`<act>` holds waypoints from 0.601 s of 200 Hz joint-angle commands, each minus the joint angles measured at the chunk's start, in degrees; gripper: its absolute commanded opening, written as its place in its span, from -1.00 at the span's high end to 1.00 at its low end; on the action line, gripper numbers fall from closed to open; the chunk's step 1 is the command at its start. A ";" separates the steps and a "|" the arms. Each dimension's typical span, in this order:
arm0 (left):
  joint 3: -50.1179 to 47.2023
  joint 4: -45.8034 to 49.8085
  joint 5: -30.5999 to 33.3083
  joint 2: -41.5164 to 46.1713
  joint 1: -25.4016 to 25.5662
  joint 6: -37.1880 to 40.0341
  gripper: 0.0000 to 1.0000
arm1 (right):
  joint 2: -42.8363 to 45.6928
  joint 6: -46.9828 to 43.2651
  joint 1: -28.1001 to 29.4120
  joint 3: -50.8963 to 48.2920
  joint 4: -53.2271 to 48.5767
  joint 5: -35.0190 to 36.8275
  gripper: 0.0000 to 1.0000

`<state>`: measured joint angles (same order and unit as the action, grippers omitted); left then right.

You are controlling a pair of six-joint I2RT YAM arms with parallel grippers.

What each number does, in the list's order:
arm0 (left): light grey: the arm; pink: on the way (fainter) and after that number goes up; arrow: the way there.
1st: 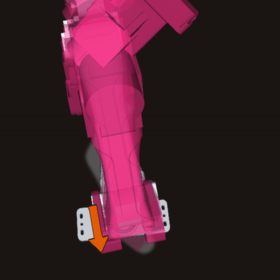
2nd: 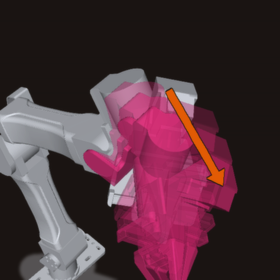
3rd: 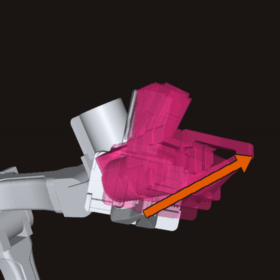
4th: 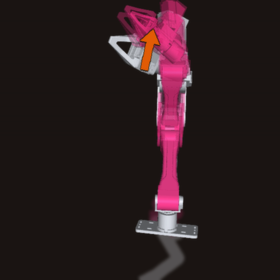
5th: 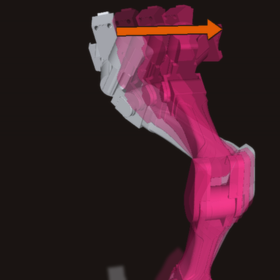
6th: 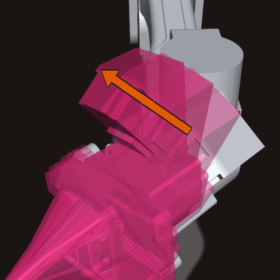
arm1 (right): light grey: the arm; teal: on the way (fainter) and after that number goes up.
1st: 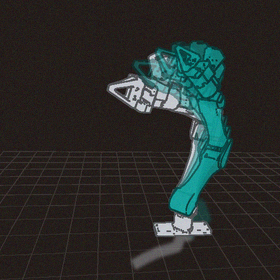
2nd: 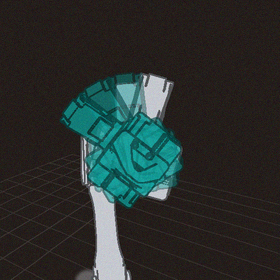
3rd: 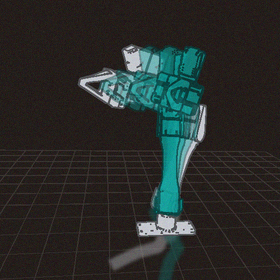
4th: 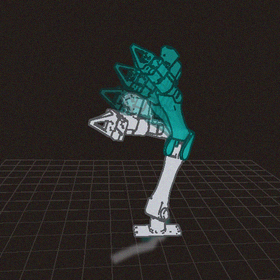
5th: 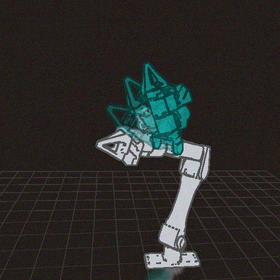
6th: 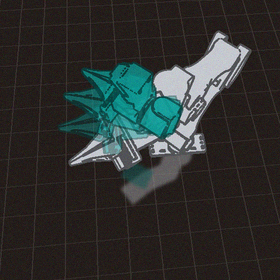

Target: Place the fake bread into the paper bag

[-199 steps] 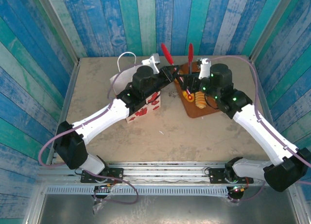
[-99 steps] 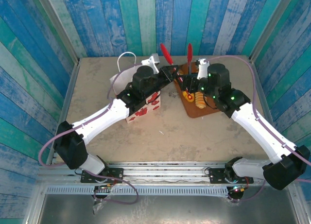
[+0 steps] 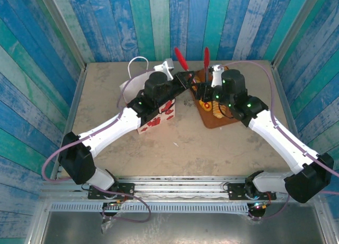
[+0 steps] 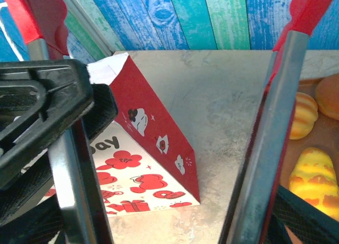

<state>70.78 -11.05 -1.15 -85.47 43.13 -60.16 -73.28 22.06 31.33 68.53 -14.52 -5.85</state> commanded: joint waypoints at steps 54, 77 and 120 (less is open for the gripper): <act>1.87 0.95 -0.16 3.81 0.10 3.93 0.18 | 1.40 0.70 0.26 1.71 -1.85 2.07 -0.25; 0.89 1.72 1.51 5.19 0.06 5.58 -0.18 | 2.24 0.52 0.16 2.04 -3.87 3.37 -0.25; 0.35 6.58 4.18 9.84 0.04 11.89 -0.40 | 3.18 -0.26 -1.81 3.18 -9.10 3.89 -0.22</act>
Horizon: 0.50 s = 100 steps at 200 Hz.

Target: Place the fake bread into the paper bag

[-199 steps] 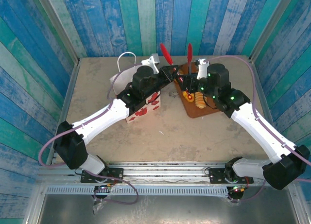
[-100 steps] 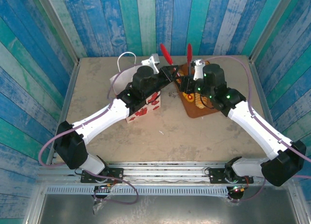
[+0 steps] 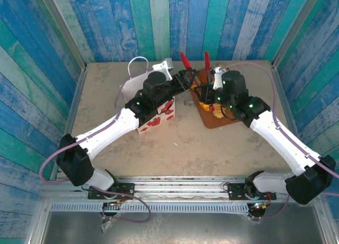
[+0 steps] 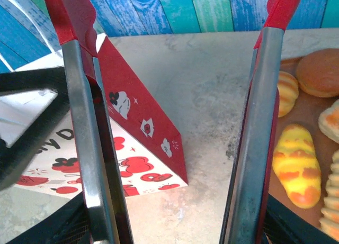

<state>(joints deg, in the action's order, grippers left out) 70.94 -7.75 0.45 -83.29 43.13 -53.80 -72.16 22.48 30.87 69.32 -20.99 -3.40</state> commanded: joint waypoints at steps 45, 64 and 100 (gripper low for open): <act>7.89 22.57 11.67 14.28 0.11 20.30 -0.58 | 4.63 -2.82 -4.70 2.15 -8.67 4.32 -0.22; 13.62 32.47 15.79 15.26 -0.23 26.08 -0.67 | 5.81 -3.58 -6.09 1.50 -10.46 4.72 -0.22; 25.60 50.46 16.41 14.38 -5.91 32.33 -0.74 | 7.28 -4.09 -7.23 0.07 -11.92 4.32 -0.21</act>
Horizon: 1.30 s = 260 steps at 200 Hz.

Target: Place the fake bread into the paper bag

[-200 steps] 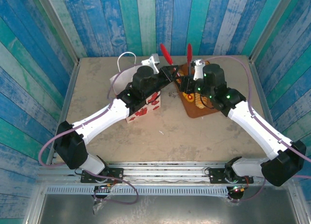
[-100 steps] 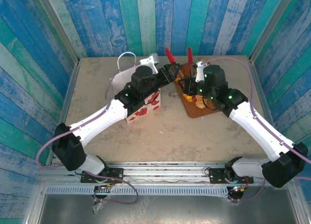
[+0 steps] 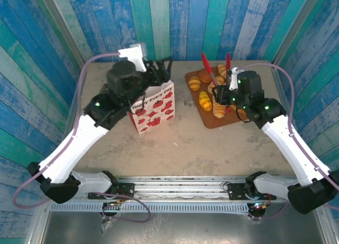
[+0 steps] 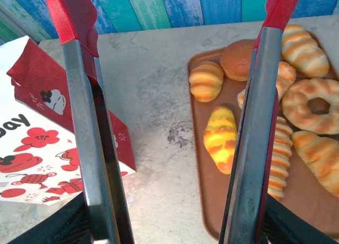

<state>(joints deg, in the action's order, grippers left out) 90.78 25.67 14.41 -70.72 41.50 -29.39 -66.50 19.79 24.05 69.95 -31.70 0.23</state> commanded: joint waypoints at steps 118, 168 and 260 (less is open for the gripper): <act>16.05 41.59 -18.17 -12.83 -28.45 30.48 -0.82 | 3.26 -1.38 -1.03 -2.95 -0.38 -2.68 -0.20; 13.69 40.82 -16.46 -17.81 -29.17 35.40 -0.86 | 4.16 -1.57 -1.42 -3.63 -0.38 -3.04 -0.20; 15.39 37.70 -19.98 -26.14 -30.09 39.65 -0.71 | 3.94 -1.51 -1.78 -4.31 0.33 -3.92 -0.20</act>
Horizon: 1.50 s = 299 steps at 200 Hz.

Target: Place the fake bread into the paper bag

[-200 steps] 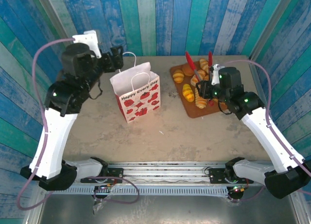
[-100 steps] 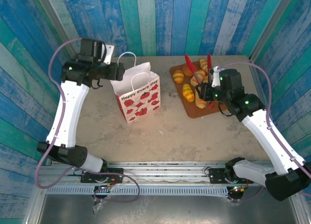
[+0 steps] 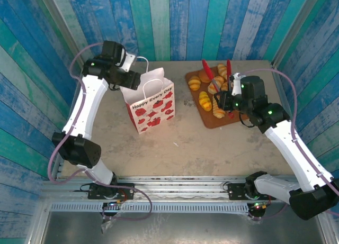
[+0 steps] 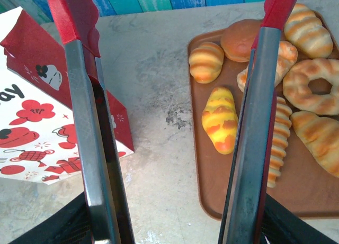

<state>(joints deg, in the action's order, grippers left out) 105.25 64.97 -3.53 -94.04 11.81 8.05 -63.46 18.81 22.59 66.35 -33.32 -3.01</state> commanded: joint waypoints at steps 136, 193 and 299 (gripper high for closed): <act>0.42 -2.75 -5.84 -3.73 -0.54 2.58 0.69 | 0.51 -0.26 -0.54 -1.00 2.66 -1.21 -0.18; -4.49 -8.08 -9.24 5.13 -0.47 -6.45 1.00 | 0.71 0.08 -0.58 -0.87 2.80 -1.31 -0.15; -17.79 -15.73 2.99 21.79 8.72 -37.40 1.00 | 0.09 0.35 -0.56 0.36 1.96 -0.35 -0.12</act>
<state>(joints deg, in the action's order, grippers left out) 89.30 52.14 -4.75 -75.57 17.56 -21.80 -63.53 19.03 22.24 65.65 -32.97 -3.81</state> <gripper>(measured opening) 0.055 0.563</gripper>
